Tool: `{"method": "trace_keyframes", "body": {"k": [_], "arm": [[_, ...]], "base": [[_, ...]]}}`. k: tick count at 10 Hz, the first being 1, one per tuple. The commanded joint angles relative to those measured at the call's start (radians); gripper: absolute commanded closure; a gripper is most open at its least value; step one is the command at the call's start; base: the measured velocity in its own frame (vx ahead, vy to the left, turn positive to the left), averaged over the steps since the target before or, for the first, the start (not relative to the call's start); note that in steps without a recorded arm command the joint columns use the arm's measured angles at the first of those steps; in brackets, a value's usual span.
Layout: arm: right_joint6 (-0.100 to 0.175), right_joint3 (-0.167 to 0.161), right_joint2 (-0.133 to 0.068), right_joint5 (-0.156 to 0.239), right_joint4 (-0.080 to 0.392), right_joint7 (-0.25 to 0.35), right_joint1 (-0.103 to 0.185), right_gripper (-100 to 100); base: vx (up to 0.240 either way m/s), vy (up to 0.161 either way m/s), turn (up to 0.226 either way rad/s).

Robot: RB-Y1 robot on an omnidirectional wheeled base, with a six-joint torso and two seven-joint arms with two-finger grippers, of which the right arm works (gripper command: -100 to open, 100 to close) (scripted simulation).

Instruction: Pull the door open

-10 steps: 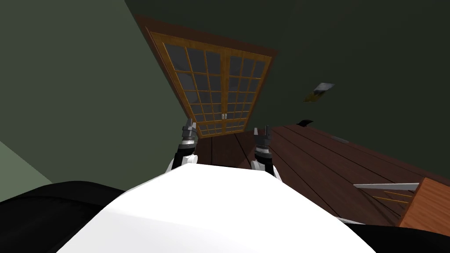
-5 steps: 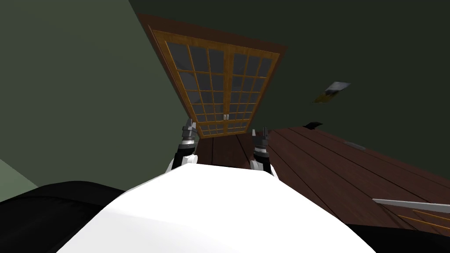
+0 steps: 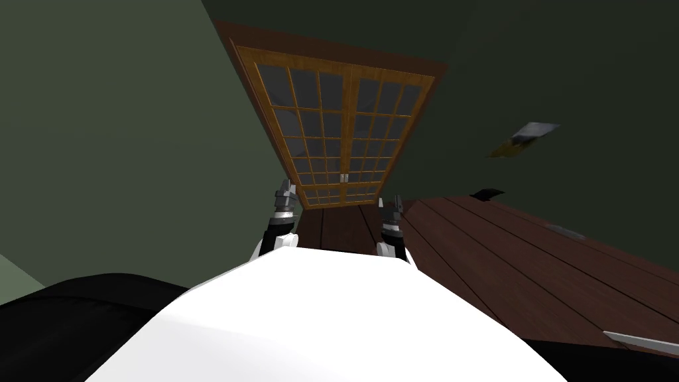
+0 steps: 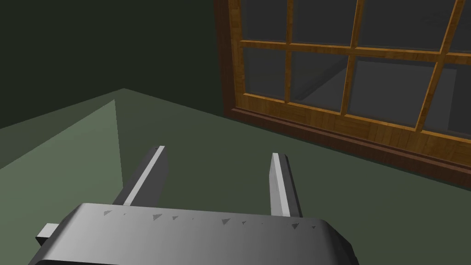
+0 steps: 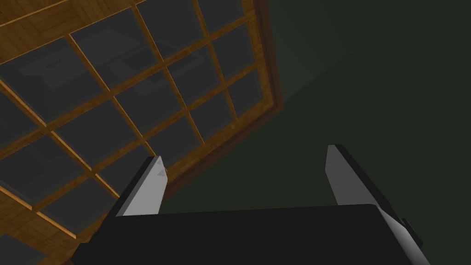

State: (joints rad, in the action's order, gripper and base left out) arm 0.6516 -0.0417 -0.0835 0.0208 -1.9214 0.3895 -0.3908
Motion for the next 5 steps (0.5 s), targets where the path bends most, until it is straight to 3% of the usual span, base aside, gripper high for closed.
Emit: {"method": "trace_keyframes", "body": {"k": [1, 5], "arm": [[0.001, 0.002, -0.003, 0.013, 0.034, 0.032, 0.015, -100], [0.015, 0.007, -0.011, 0.047, 0.126, 0.107, 0.045, -100]], "base": [[0.1, -0.011, 0.092], [0.102, -0.008, 0.103]]}}
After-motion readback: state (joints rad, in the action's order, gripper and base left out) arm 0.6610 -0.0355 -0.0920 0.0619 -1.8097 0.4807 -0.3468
